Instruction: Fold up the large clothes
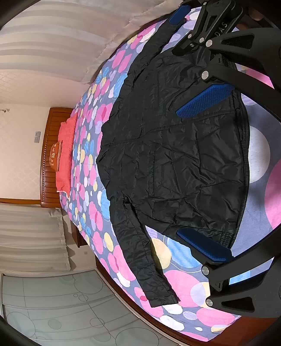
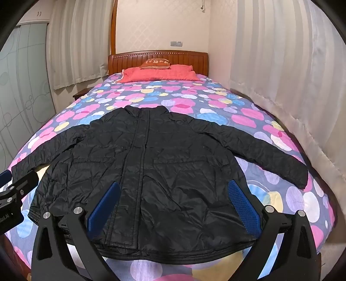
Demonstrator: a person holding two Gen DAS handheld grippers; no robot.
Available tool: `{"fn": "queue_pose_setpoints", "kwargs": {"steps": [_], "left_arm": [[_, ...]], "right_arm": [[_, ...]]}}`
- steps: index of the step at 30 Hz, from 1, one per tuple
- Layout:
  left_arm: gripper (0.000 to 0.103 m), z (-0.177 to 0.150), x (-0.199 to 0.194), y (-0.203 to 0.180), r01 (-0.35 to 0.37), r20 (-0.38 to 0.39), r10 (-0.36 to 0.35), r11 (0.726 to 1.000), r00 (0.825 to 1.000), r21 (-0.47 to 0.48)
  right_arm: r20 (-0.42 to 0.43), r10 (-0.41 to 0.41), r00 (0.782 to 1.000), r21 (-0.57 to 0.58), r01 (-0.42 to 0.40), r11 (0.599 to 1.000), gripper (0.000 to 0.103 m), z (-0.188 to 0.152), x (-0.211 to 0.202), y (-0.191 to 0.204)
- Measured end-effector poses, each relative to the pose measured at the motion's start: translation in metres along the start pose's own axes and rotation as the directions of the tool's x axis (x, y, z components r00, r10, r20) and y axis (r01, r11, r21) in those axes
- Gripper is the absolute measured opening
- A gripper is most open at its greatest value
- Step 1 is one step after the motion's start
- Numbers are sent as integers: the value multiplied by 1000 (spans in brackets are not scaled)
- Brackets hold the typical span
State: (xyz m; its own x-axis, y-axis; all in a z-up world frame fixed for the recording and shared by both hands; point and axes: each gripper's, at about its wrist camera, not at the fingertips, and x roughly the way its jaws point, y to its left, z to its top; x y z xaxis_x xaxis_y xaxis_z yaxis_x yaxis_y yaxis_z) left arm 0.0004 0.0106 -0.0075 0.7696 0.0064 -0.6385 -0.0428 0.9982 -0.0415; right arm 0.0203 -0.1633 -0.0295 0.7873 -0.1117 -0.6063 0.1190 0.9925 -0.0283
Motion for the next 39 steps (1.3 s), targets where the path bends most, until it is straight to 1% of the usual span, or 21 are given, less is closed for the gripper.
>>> {"fn": "queue_pose_setpoints", "kwargs": {"steps": [39], "left_arm": [[101,-5,5,0,-4,-7,4,1000,1000,3]], "right_arm": [[-5,-1,1000,-1,1,1000,98,-2,1,1]]}}
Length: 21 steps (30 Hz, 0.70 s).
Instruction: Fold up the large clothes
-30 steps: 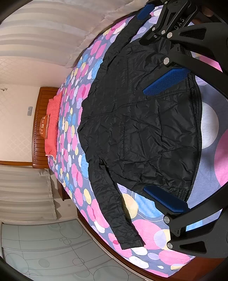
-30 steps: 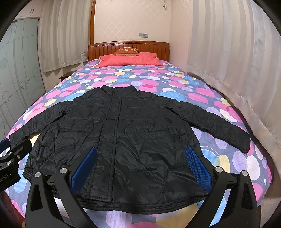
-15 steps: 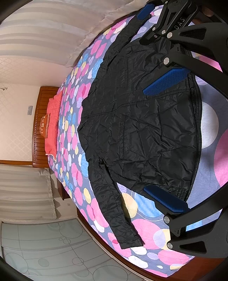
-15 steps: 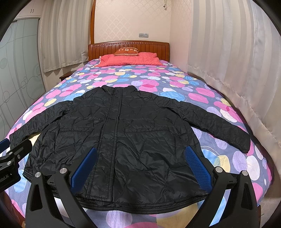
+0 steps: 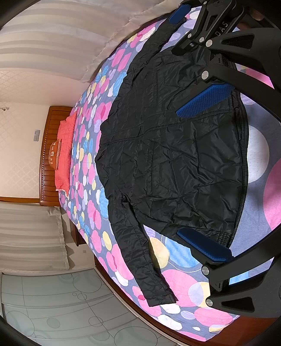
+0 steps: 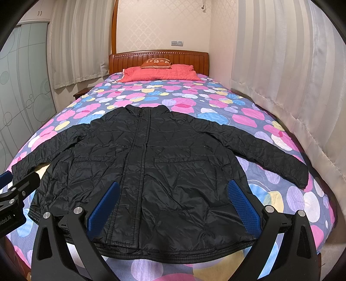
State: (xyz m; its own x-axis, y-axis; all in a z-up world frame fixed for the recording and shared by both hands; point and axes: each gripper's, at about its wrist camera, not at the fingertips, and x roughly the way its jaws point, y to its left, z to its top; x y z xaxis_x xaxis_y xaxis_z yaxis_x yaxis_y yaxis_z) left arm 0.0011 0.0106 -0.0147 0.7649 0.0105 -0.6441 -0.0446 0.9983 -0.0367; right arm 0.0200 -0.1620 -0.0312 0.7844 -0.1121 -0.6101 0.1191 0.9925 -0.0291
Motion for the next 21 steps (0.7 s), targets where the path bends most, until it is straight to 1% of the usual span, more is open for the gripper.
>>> {"fn": "queue_pose_setpoints", "kwargs": {"steps": [21], "left_arm": [[101,0,0,-1,-1,0,1,1000,1000,-1]], "right_arm": [[-1,0,1000,-2,0,1000,98,0,0,0]]}}
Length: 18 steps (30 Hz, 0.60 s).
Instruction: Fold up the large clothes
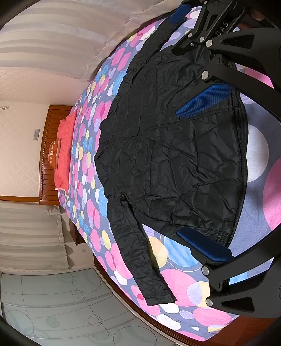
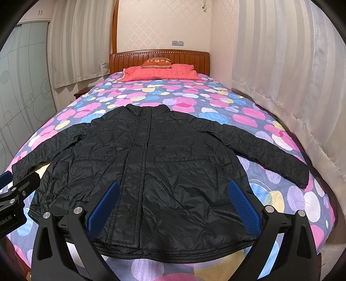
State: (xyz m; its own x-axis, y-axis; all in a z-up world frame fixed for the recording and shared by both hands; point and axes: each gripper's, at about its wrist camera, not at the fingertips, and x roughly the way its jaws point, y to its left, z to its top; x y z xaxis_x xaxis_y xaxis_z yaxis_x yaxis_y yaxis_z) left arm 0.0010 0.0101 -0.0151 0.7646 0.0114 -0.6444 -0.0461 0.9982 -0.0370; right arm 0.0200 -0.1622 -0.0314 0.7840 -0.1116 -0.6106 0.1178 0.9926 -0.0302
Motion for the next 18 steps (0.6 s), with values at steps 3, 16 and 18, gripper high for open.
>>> {"fn": "queue_pose_setpoints", "kwargs": {"steps": [3,16,18], "left_arm": [[101,-1,1,1,0,0,0,1000,1000,1],[101,-4,2,2,-1,-4,1,1000,1000,-1],[101,-7,5,5,3,-5,-3,1000,1000,-4]], "right_arm": [[1,0,1000,0,0,1000,98,0,0,0],[0,0,1000,1,0,1000,98,0,2,1],[-3,3,1000,5,-3,1000,98,1,3,1]]}}
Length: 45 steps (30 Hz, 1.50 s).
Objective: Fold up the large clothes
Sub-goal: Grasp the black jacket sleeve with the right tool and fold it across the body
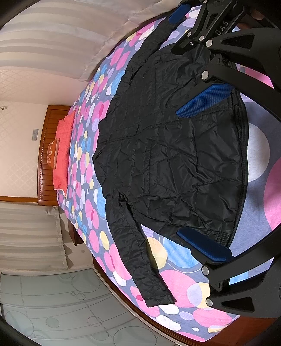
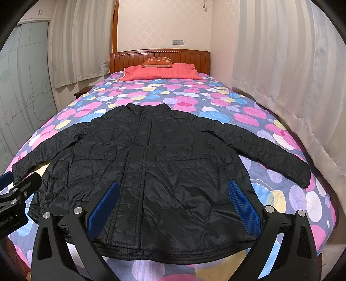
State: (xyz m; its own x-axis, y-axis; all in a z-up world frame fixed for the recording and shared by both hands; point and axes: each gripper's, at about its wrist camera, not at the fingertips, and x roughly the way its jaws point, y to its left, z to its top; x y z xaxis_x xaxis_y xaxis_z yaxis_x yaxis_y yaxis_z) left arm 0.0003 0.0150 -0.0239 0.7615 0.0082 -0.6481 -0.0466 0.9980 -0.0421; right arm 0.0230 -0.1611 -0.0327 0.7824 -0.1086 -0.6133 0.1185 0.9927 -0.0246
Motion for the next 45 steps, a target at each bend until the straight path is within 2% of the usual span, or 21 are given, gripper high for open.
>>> {"fn": "queue_pose_setpoints", "kwargs": {"steps": [4,7,11,13,19,27,32,34,36,37,41,45], "left_arm": [[101,-1,10,9,4,-14,-5,999,1000,-31],[101,3,26,18,12,-54,-15,998,998,-59],[101,4,52,32,-44,-97,38,997,995,-64],[101,6,68,44,-84,-116,74,993,991,-88],[101,6,107,78,-155,-184,122,971,975,-181],[101,8,144,93,-215,-233,165,954,958,-207],[101,9,157,100,-242,-243,187,945,952,-220],[101,8,162,101,-257,-248,201,941,948,-221],[101,6,167,102,-269,-258,211,939,943,-216],[101,5,168,102,-272,-260,213,938,942,-216],[101,6,169,108,-286,-252,227,929,941,-233],[101,5,175,110,-315,-260,255,922,931,-225]], "right_arm": [[-8,-3,1000,8,3,1000,98,2,2,-1],[-19,-11,1000,35,11,999,98,-5,17,-5],[-40,-27,999,86,31,996,98,-6,36,-26],[-52,-40,998,116,46,992,98,-8,48,-40],[-107,-37,994,233,62,971,98,-15,76,-90],[-121,-59,991,312,95,945,98,-13,103,-134],[-114,-101,988,372,136,918,98,-13,113,-172],[-116,-117,986,389,153,908,93,-13,118,-184],[-132,-137,982,398,179,900,58,-14,125,-197],[-147,-147,978,412,196,890,55,-15,128,-207],[-147,-130,981,527,189,829,55,-23,136,-251],[-124,-119,985,669,172,723,56,-38,142,-301]]}}
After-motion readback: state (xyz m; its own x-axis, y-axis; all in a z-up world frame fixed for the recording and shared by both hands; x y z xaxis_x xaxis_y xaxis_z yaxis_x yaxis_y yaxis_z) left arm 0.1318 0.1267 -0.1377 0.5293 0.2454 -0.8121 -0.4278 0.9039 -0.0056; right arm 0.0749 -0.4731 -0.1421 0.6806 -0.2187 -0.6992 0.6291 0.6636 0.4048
